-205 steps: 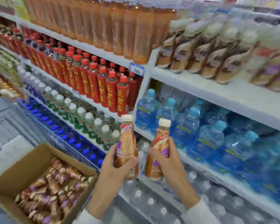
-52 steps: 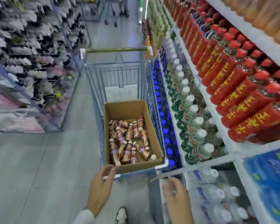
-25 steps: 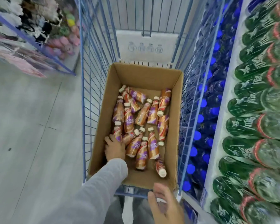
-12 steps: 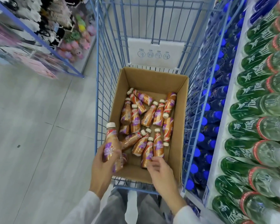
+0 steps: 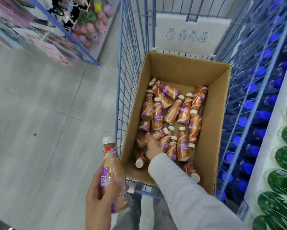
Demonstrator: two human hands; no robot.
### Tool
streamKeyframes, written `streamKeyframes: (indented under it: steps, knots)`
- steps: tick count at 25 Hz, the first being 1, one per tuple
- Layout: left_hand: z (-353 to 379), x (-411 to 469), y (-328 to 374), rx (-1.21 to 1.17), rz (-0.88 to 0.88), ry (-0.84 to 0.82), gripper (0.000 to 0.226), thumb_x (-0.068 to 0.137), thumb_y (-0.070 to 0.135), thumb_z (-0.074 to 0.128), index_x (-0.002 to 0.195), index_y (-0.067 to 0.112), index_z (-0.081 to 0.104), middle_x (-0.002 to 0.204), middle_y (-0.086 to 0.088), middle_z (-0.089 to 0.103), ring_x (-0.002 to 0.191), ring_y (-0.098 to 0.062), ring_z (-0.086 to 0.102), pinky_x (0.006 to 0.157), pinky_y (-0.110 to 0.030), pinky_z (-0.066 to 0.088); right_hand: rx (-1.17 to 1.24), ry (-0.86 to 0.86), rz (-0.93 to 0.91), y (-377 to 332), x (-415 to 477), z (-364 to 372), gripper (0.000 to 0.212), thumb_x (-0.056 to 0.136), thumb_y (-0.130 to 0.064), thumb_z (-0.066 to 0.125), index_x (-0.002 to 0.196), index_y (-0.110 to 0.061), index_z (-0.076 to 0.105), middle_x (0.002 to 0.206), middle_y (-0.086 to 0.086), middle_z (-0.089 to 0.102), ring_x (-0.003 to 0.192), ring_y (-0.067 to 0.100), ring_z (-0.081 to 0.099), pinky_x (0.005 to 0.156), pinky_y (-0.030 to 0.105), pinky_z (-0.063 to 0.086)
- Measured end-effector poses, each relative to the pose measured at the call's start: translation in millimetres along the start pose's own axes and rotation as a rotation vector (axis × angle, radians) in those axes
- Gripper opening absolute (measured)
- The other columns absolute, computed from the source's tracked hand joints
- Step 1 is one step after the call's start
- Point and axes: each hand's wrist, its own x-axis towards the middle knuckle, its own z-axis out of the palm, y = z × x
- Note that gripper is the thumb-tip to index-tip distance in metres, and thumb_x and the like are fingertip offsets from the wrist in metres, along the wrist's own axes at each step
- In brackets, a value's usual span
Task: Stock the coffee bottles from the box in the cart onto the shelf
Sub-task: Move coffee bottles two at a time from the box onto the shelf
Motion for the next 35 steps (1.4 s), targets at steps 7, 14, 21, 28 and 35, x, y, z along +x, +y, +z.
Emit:
streamKeyframes:
  steps: [7,14,21,28,35]
  knots:
    - [-0.1,5.0,-11.2,0.019,-0.029,-0.019,0.048,0.078,0.013,0.082,0.106,0.042,0.056,0.108,0.004,0.065,0.101,-0.037,0.066,0.092,-0.06,0.053,-0.102,0.22,-0.139,5.2,0.0,19.1,0.065,0.093,-0.046,0.064,0.139,-0.002,0.05,0.112,0.011,0.064,0.1,0.03,0.062,0.085,0.032,0.042]
    - [-11.0,-20.2,46.5,-0.036,0.151,-0.238,0.055,0.081,0.023,0.077,0.131,0.031,0.056,0.12,-0.005,0.065,0.105,-0.028,0.066,0.073,-0.038,0.058,-0.01,0.014,-0.357,29.0,-111.0,-28.0,0.081,0.074,-0.056,0.078,0.143,-0.03,0.045,0.133,0.001,0.058,0.097,0.017,0.063,0.082,0.034,0.055]
    - [-41.6,-80.2,95.6,0.045,0.471,-0.677,0.045,0.085,0.01,0.075,0.125,0.027,0.063,0.105,-0.004,0.073,0.084,-0.011,0.073,0.07,-0.029,0.061,0.059,0.09,-0.866,87.6,-288.0,-94.8,0.057,0.074,-0.053,0.08,0.125,-0.034,0.062,0.111,-0.012,0.073,0.099,0.009,0.07,0.09,0.032,0.056]
    - [-59.3,-170.2,83.7,0.175,0.62,-1.138,0.05,0.085,-0.006,0.07,0.129,0.014,0.062,0.082,-0.001,0.065,0.051,0.005,0.055,0.05,-0.008,0.044,0.353,0.332,-1.042,189.4,-393.4,-148.1,0.044,0.066,-0.049,0.084,0.1,-0.028,0.066,0.093,-0.005,0.077,0.086,0.016,0.074,0.081,0.041,0.058]
    - [-59.9,-256.9,25.9,0.331,0.625,-1.505,0.046,0.084,0.006,0.076,0.122,0.03,0.064,0.081,0.003,0.068,0.058,-0.001,0.063,0.052,-0.013,0.048,0.651,0.506,-1.077,300.2,-445.8,-209.6,0.025,0.081,-0.027,0.081,0.1,-0.021,0.066,0.088,-0.004,0.076,0.074,0.007,0.073,0.059,0.02,0.053]
